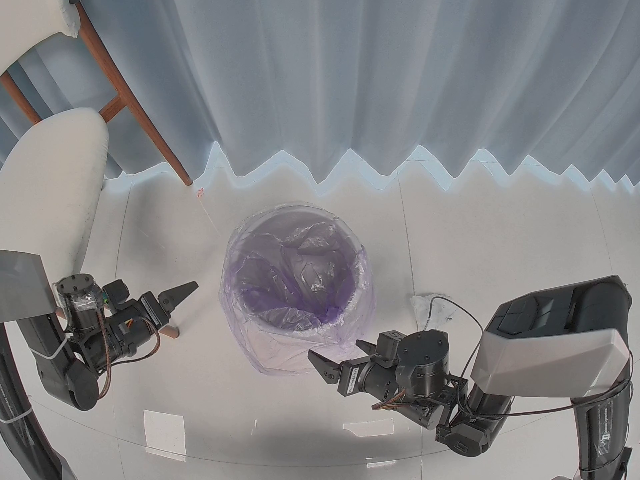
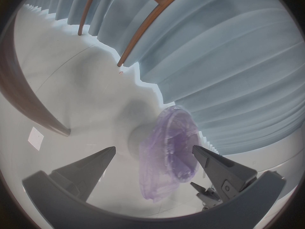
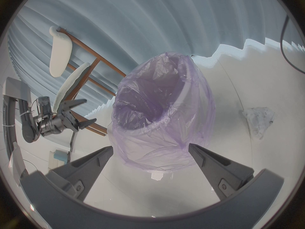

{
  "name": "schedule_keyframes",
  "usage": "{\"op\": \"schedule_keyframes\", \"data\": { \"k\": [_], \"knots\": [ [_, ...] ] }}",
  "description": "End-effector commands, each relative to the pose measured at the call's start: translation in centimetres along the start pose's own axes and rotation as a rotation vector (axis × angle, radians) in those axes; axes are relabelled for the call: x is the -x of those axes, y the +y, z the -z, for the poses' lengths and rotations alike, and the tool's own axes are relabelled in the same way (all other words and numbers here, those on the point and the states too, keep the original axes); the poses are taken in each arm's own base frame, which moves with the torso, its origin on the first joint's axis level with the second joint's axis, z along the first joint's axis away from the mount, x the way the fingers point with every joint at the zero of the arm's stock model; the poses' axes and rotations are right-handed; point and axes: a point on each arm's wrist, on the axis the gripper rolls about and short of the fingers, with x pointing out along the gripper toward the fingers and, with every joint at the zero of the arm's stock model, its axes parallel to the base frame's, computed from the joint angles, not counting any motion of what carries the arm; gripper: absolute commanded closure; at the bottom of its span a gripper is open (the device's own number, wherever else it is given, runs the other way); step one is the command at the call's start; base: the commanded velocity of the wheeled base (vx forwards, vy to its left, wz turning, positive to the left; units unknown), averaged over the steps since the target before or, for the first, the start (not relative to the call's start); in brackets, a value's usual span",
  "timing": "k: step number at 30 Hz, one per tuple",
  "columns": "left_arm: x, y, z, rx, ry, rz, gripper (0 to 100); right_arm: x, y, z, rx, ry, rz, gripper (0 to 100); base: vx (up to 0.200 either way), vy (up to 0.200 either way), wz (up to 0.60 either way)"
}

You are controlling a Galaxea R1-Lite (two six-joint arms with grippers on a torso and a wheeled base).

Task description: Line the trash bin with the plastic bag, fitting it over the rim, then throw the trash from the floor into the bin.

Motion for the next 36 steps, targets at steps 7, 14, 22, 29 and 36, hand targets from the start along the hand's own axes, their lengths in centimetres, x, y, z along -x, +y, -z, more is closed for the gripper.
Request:
{"op": "schedule_keyframes", "data": {
  "k": [7,14,22,29,36],
  "knots": [
    [-2.3,2.9,3.7,0.048,0.109,-0.094,0,-0.1,0.0,0.3,0.002,0.008,0.001,0,0.000,0.000,0.00],
    [-3.5,3.2,4.0,0.041,0.095,-0.108,0,-0.3,-0.1,0.6,0.003,-0.002,-0.004,0,0.000,0.000,0.00],
    [-4.5,3.7,3.9,0.039,0.081,-0.100,0,-0.4,0.0,0.9,0.004,-0.002,-0.011,0,0.000,0.000,0.00],
    [-5.8,4.2,3.3,0.032,0.053,-0.086,0,-0.3,0.2,1.0,0.006,0.003,-0.015,0,0.000,0.000,0.00],
    [-6.9,4.5,3.1,0.038,0.038,-0.069,0,-0.3,0.2,1.0,0.009,0.001,-0.018,0,0.000,0.000,0.00]
  ]
}}
